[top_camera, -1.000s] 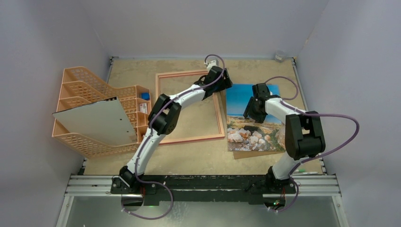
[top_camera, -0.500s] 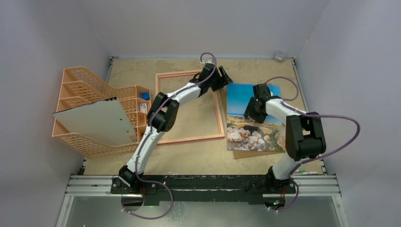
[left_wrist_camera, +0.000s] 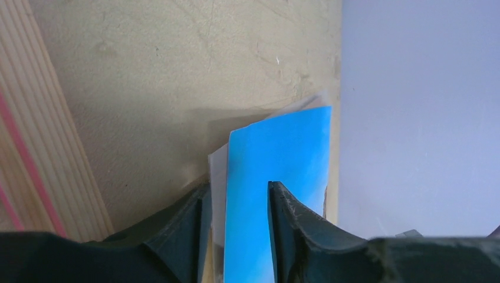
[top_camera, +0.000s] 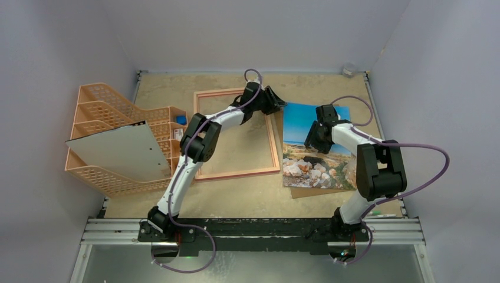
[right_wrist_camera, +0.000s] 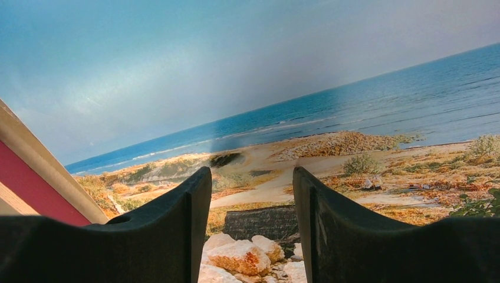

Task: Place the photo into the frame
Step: Pick up the photo frame item at the center of the board.

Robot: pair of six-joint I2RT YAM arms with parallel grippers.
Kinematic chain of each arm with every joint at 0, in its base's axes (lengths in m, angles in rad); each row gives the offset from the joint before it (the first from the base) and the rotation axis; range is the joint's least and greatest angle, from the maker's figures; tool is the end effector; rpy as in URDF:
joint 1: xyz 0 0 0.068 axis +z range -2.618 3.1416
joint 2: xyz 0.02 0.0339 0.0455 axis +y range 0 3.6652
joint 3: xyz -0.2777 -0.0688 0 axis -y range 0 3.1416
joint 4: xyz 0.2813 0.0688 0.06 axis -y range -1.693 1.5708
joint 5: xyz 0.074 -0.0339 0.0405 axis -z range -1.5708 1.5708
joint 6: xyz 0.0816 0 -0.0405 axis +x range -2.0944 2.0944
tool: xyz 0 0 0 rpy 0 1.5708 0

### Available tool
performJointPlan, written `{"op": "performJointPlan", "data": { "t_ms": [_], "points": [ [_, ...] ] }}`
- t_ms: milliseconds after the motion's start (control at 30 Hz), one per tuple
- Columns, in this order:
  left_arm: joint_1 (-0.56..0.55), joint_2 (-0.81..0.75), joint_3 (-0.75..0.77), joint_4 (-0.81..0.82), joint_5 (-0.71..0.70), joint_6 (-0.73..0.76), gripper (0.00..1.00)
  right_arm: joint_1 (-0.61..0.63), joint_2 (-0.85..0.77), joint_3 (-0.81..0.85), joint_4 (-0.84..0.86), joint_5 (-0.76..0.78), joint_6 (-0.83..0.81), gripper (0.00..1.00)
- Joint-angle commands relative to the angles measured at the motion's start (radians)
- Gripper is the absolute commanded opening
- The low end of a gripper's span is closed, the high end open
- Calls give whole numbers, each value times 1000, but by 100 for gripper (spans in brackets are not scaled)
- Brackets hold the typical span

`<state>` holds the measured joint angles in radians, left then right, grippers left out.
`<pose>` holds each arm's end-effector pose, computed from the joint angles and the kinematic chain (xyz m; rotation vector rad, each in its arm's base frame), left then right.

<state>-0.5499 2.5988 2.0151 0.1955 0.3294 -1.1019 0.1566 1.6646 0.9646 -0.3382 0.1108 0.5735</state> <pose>0.5536 -0.3703 0.0947 -0.3640 2.1877 -1.3363 0.3753 0.0501 0.1210 0.5772 2.5387 0.1186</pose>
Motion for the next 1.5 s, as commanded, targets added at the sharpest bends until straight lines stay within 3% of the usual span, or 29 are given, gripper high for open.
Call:
{"op": "performJointPlan", "data": {
  "t_ms": [0, 100, 267, 367, 500, 600, 900, 1133, 1300, 1467],
  "points": [
    [-5, -19, -51, 78, 49, -14, 36, 1, 90, -57, 24, -51, 9, 55],
    [-4, -32, -90, 137, 60, -21, 19, 0, 84, -61, 35, -57, -1, 55],
    [7, -63, -124, 159, 59, -6, 8, 0, 80, -61, 38, -57, -4, 55],
    [22, -94, -150, 179, 59, 10, 8, 0, 82, -60, 38, -55, -4, 55],
    [45, -110, -169, 222, 98, 11, 21, 0, 93, -57, 36, -53, -8, 55],
    [53, -99, -171, 246, 131, -5, 25, 0, 98, -59, 41, -57, -14, 54],
    [52, -66, -176, 281, 144, -4, 9, 0, 98, -68, 54, -62, -15, 54],
    [37, -35, -133, 232, 148, 15, 30, 0, 95, -67, 58, -68, -23, 54],
    [16, -90, -151, 113, -35, 142, 50, 0, 92, -75, 62, -68, -22, 54],
    [-23, -99, -70, -69, -252, 284, 57, 0, 95, -82, 65, -69, -20, 54]
  ]
}}
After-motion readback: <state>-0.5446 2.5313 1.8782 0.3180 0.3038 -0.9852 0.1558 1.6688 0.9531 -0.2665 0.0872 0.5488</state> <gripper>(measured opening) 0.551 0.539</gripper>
